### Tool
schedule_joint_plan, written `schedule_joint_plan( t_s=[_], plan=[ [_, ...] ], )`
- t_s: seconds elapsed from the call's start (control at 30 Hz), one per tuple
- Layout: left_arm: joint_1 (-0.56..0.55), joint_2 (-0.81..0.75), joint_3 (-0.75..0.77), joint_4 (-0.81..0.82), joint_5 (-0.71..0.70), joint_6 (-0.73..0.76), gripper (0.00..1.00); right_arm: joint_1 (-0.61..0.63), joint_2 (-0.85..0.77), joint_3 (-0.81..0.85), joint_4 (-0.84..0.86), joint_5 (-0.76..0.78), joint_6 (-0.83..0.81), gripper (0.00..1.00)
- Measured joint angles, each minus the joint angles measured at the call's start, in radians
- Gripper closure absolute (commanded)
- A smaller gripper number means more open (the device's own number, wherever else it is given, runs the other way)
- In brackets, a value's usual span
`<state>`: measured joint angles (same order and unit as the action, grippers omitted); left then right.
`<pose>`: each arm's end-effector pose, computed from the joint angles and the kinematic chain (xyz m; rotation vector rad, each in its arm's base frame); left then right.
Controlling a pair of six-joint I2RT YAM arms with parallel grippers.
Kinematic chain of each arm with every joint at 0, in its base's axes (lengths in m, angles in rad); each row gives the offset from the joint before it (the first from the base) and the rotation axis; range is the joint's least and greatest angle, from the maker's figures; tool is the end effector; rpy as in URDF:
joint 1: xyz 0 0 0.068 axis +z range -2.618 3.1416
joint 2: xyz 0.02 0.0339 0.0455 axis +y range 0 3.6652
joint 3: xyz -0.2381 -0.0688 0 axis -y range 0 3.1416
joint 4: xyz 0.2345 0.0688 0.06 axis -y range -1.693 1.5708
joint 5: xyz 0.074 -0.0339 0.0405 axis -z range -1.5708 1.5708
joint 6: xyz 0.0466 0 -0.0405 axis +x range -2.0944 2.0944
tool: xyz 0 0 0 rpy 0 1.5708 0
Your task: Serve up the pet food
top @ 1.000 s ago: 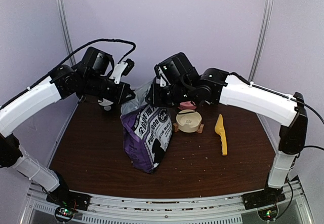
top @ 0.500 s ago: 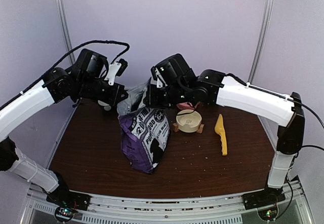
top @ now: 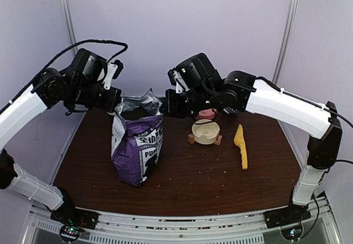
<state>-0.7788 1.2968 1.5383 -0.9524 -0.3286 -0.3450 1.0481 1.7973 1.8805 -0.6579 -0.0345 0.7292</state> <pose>0.1945 -0.1708 0.3800 0.3158 2.2245 -0.2330 0.2000 0.3503 0.3593 -0.3939 2.3109 1.0149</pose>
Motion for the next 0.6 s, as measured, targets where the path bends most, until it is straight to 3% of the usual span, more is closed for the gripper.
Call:
schedule_joint_plan(
  t_s=[0.23, 0.3, 0.37, 0.43, 0.47, 0.6],
  plan=[
    [0.011, -0.047, -0.092, 0.101, 0.080, -0.052, 0.99, -0.001, -0.002, -0.006, -0.018, 0.027, -0.024, 1.00],
    [0.015, -0.066, -0.126, 0.139, 0.109, -0.064, 0.93, -0.002, -0.012, -0.024, -0.005, 0.028, -0.027, 0.88],
    [0.018, -0.074, -0.137, 0.159, 0.138, -0.072, 0.83, -0.003, -0.030, -0.060, 0.025, 0.025, -0.032, 0.72],
    [0.020, -0.074, -0.138, 0.179, 0.161, -0.074, 0.65, -0.009, -0.057, -0.097, 0.061, 0.025, -0.026, 0.55],
    [0.021, -0.074, -0.138, 0.195, 0.171, -0.079, 0.52, -0.013, -0.078, -0.124, 0.085, 0.024, -0.042, 0.49],
    [0.021, -0.074, -0.138, 0.219, 0.188, -0.087, 0.24, -0.020, -0.161, -0.198, 0.129, 0.035, -0.063, 0.27]
  ],
)
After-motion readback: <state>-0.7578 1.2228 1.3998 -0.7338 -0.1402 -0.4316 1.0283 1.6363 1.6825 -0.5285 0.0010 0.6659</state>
